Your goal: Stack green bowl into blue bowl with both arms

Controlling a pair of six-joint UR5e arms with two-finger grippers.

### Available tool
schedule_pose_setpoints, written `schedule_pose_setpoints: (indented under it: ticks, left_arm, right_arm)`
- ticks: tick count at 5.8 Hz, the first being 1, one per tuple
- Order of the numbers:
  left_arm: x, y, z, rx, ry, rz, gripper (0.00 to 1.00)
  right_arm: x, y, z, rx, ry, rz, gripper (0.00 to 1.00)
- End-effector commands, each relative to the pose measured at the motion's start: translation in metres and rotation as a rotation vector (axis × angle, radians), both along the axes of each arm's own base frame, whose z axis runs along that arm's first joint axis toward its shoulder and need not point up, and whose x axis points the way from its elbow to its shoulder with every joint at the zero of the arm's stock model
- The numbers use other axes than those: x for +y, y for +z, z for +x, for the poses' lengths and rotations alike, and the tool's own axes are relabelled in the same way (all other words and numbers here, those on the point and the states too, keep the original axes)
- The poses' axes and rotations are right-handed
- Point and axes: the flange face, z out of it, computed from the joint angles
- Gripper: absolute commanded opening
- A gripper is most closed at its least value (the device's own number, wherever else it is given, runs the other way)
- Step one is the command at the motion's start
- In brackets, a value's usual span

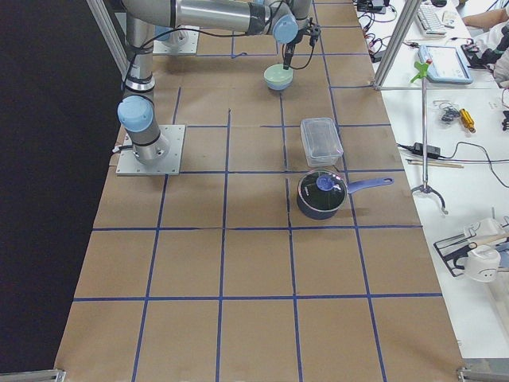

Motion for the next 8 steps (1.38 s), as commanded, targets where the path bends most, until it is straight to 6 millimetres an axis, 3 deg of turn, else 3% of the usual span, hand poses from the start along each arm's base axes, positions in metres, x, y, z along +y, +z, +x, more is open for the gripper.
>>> schedule_pose_setpoints:
  ticks: [1, 3, 5, 8]
  left_arm:
    - [0.001, 0.003, 0.002, -0.004, 0.0, -0.007, 0.98]
    - [0.001, 0.004, 0.002, -0.006, 0.0, -0.01, 0.98]
    - [0.001, 0.003, 0.002, -0.006, 0.0, -0.009, 0.98]
    - [0.002, 0.005, 0.002, -0.007, -0.001, -0.01, 0.98]
  right_arm:
    - [0.02, 0.033, -0.059, 0.011, 0.03, 0.029, 1.0]
    - [0.027, 0.045, -0.06, 0.014, -0.009, 0.013, 1.0]
    - [0.03, 0.045, -0.047, 0.016, 0.013, 0.012, 1.0]
    - [0.029, 0.042, -0.048, 0.018, 0.014, 0.012, 1.0]
